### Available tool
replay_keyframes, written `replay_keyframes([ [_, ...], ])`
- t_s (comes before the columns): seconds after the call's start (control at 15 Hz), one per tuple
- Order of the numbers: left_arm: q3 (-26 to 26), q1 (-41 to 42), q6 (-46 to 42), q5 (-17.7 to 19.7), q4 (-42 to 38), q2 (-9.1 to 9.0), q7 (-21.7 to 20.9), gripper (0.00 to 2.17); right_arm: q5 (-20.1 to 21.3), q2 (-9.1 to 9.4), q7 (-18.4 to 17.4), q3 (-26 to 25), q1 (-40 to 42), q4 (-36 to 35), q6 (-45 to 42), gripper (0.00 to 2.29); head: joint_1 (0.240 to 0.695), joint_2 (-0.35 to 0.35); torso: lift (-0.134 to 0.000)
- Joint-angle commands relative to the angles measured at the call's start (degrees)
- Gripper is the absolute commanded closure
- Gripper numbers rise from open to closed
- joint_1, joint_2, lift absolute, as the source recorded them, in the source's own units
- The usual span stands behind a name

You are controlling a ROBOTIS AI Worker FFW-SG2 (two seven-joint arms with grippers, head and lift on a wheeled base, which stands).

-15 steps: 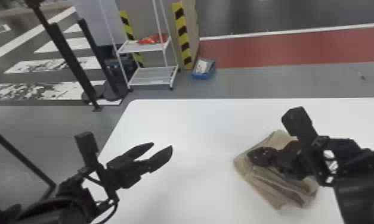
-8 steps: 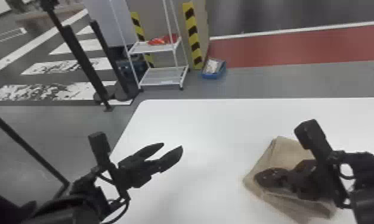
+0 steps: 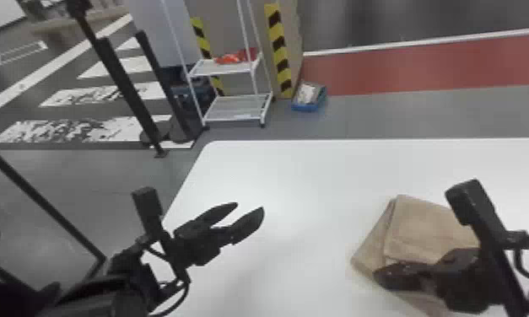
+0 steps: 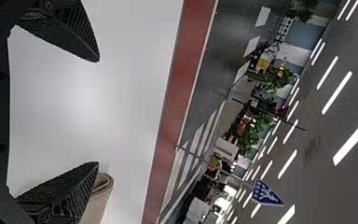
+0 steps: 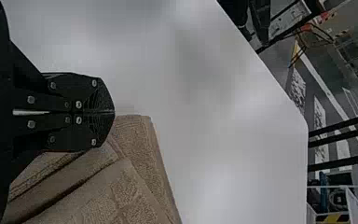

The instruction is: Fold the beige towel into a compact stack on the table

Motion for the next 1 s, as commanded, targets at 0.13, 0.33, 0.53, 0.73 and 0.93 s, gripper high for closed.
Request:
replay_keyframes([
  [0.13,0.03,0.02,-0.04,0.00,0.02,-0.04,0.00,0.09,4.10,0.31,4.35,0.85,0.62,-1.02,2.13,2.14,0.695,0.341,-0.124],
  [0.33,0.20,0.11,-0.04,0.00,0.11,-0.04,0.00,0.09,6.83,0.31,5.49,1.12,-0.44,0.04,2.83,2.14,0.695,0.342,-0.124],
  [0.53,0.03,0.11,-0.04,0.00,0.19,-0.04,-0.09,0.09,9.81,0.31,7.60,1.12,-0.88,0.91,4.24,2.14,0.695,0.335,-0.124],
  [0.73,0.03,0.19,-0.04,0.00,0.11,0.05,-0.18,0.09,11.57,0.31,8.05,0.50,-0.61,0.56,6.87,2.14,0.695,0.324,-0.124],
  [0.93,-0.06,0.19,-0.04,0.00,0.19,0.05,-0.18,0.09,13.24,-0.97,8.05,-0.11,-0.70,0.12,8.46,2.14,0.695,0.308,-0.124],
])
